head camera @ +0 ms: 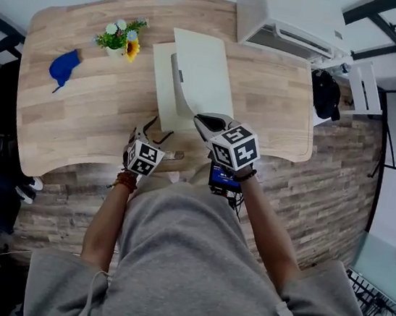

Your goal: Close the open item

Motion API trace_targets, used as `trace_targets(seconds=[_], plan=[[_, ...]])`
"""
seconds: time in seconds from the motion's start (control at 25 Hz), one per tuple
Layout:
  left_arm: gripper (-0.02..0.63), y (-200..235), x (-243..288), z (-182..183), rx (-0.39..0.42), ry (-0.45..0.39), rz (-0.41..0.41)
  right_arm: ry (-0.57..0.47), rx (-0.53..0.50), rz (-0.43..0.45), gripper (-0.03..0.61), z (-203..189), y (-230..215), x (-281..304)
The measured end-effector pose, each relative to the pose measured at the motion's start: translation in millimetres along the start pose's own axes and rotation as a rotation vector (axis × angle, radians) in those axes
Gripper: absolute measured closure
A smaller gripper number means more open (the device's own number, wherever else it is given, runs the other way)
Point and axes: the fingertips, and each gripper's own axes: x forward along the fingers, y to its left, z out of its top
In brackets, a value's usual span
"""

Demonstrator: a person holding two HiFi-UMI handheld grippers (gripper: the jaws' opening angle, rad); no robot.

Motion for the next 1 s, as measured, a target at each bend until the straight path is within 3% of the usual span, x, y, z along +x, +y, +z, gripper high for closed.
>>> trace_targets(seconds=[1.0], plan=[[0.319, -5, 6, 9, -0.044, 0.020, 0.007, 0.118, 0.001, 0.052, 0.557, -20, 12, 42]])
